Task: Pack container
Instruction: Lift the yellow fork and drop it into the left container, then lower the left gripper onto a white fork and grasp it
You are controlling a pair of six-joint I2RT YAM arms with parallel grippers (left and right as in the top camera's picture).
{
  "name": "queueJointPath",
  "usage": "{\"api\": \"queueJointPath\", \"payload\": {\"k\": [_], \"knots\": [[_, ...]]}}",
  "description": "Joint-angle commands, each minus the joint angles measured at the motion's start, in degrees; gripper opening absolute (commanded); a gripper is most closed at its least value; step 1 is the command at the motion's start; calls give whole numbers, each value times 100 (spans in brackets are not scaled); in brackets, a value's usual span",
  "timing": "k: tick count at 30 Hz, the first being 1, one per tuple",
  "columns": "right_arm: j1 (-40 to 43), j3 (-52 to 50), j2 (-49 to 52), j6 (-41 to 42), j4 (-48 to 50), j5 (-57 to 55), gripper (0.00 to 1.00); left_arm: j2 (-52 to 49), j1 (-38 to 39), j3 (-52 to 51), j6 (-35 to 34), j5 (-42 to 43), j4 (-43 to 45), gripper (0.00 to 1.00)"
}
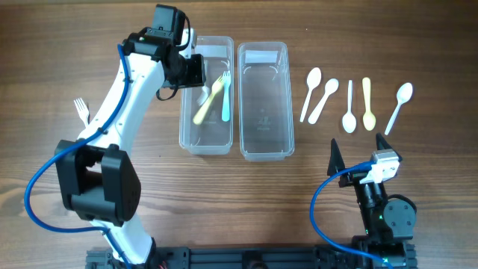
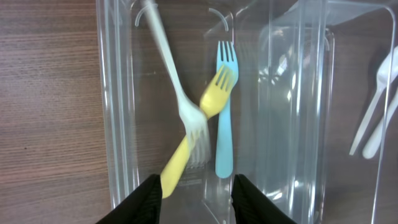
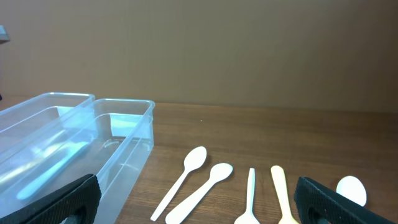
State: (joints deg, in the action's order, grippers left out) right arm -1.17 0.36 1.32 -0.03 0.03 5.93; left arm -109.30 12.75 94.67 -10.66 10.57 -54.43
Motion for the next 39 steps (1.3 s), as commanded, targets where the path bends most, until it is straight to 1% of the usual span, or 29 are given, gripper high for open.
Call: {"api": "queueJointPath", "payload": {"k": [1,3,5,6,7,9,12,14,16,21,24,28,30,32,36,39], "knots": [[24,-7,-13,2,31,-61,100,120,-37,520,-28,116,-79,38],[24,-7,-13,4,31,-61,100,275,-179,990,-26,-61,-212,38],[24,-7,-13,4,31,-61,100,468,-396,1432,-26,-579,-490,38],[24,-7,-13,7,31,-61,100,553,-511,1541,-4,-813,-645,40],[24,-7,-13,4,31,-61,100,662,-667,1604,-4,-1150,-870,45],[24,-7,-13,4,31,-61,100,841,-1014,1604,-4,-1650,-1357,47],[24,-7,-13,4,31,-61,100,874,-1609,1600,157,-1731,-2105,47],[24,-7,-13,4,31,-61,100,835,-1945,1563,297,-1729,-2380,49],[24,-7,-13,2,31,-61,100,824,-2236,1399,317,-1707,-2380,50],[24,-7,-13,4,31,-61,100,824,-2566,730,909,-1681,-1937,49],[24,-7,-13,4,31,-61,100,824,-2684,96,1097,-1429,-1353,52],[24,-7,-13,2,31,-61,100,824,-2855,-804,1403,-1233,-535,51],[24,-7,-13,4,31,-61,100,824,-2953,-1226,1729,-1091,-190,53],[24,-7,-13,4,31,-61,100,824,-3058,-1611,1923,-992,122,53],[24,-7,-13,4,31,-61,100,822,-3309,-2417,1928,-992,826,52],[24,-7,-13,2,31,-61,100,765,-3397,-2817,1930,-879,1283,46]]}}
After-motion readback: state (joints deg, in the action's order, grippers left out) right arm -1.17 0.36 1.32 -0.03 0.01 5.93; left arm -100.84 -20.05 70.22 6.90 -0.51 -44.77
